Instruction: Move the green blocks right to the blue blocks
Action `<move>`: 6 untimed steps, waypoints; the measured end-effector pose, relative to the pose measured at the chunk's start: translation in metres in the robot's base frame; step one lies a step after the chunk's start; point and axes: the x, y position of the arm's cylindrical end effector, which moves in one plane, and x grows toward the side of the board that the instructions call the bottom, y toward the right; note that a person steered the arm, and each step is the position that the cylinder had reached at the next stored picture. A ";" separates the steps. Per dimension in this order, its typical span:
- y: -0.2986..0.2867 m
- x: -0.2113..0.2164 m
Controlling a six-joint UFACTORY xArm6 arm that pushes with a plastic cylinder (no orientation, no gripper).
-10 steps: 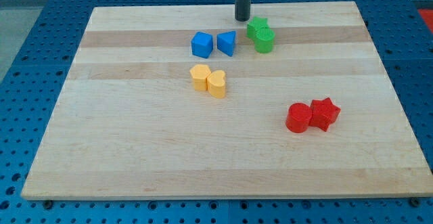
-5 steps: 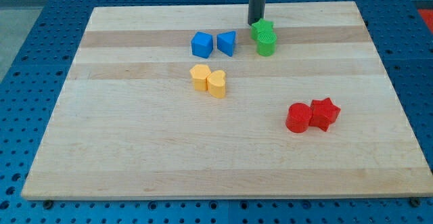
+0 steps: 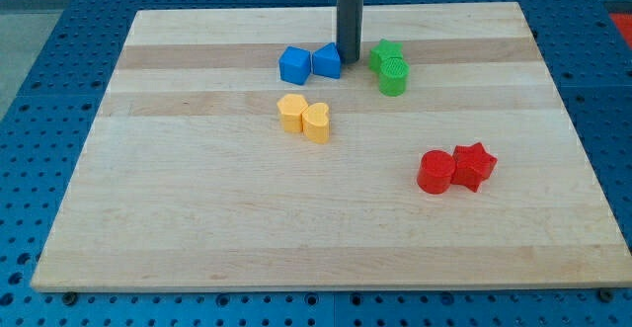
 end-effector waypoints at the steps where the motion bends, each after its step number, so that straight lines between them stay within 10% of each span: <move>1: 0.011 -0.019; 6: 0.097 -0.018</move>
